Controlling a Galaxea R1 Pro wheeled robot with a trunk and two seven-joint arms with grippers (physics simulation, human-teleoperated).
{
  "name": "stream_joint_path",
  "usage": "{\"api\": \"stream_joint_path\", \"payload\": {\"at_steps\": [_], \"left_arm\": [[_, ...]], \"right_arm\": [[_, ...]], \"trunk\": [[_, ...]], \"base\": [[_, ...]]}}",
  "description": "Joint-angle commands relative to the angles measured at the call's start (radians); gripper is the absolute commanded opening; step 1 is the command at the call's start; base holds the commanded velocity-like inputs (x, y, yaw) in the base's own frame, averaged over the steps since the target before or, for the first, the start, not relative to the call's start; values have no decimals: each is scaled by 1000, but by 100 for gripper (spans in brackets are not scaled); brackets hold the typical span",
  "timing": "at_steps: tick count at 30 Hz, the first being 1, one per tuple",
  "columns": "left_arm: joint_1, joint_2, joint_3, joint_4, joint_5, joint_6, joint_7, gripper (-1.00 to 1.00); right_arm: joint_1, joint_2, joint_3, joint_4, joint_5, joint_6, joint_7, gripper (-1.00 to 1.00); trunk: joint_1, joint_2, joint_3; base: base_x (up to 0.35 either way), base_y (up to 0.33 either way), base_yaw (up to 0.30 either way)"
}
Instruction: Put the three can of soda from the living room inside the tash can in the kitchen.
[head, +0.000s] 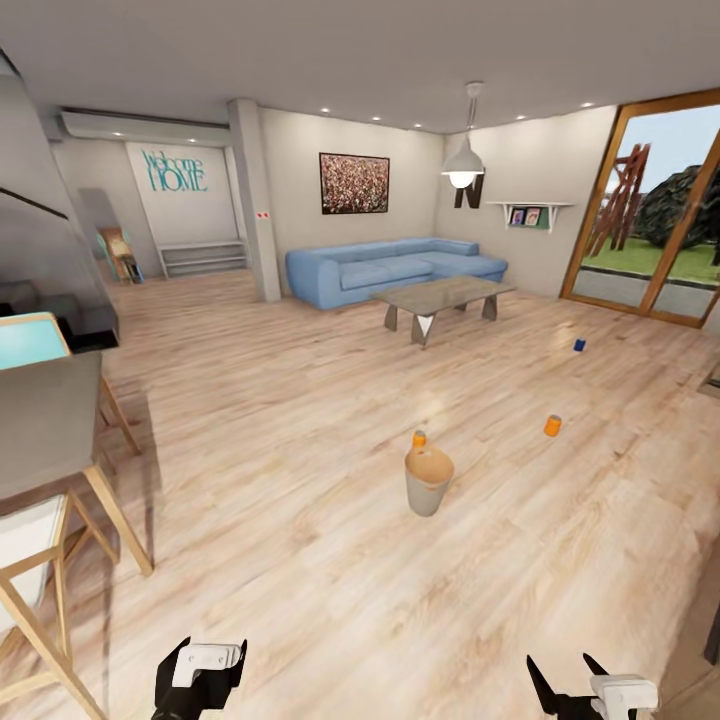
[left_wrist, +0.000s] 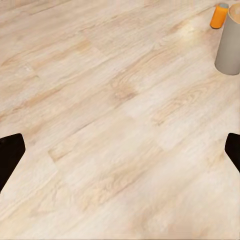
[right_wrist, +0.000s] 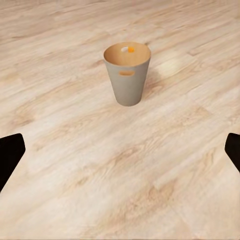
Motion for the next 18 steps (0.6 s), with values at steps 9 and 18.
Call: {"api": "stream_joint_path", "payload": {"at_steps": [9, 18], "left_arm": [[0, 0, 0, 0, 0, 0, 0, 100], [0, 0, 0, 0, 0, 0, 0, 100]], "right_arm": [[0, 0, 0, 0, -1, 0, 0, 100], [0, 0, 0, 0, -1, 0, 0, 100]], "trunk": [[0, 0, 0], [0, 0, 0]], "base": [[324, 0, 0], [324, 0, 0]]}}
